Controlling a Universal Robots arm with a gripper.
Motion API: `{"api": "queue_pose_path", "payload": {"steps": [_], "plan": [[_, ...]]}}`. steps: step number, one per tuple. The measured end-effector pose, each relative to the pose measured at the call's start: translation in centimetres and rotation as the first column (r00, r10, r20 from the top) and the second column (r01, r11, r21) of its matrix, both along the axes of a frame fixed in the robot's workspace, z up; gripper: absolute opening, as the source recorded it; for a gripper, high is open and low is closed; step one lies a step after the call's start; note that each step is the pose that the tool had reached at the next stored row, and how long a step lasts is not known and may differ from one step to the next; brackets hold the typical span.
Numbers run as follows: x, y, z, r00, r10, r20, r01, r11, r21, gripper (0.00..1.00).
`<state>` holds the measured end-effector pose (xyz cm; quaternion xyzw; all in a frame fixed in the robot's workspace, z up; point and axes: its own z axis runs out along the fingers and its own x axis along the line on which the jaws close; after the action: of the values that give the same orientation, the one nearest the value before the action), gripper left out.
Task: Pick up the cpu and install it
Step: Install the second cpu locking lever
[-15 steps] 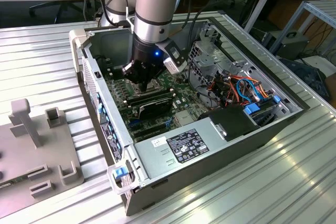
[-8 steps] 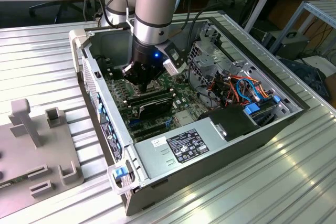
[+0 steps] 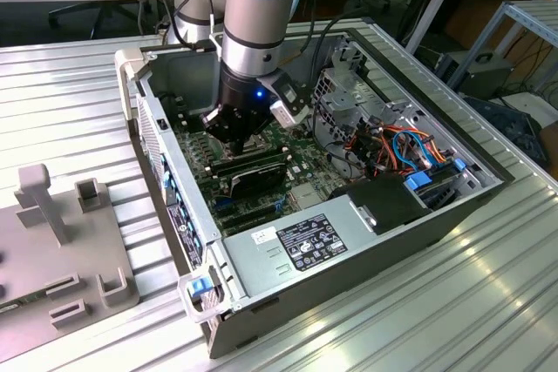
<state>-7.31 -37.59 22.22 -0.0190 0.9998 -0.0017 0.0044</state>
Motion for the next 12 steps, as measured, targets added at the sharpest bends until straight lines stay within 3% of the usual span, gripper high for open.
{"api": "queue_pose_path", "payload": {"steps": [12], "plan": [[0.00,0.00,-0.32,1.0000,0.000,0.0000,0.000,1.0000,0.0000,0.11]]}}
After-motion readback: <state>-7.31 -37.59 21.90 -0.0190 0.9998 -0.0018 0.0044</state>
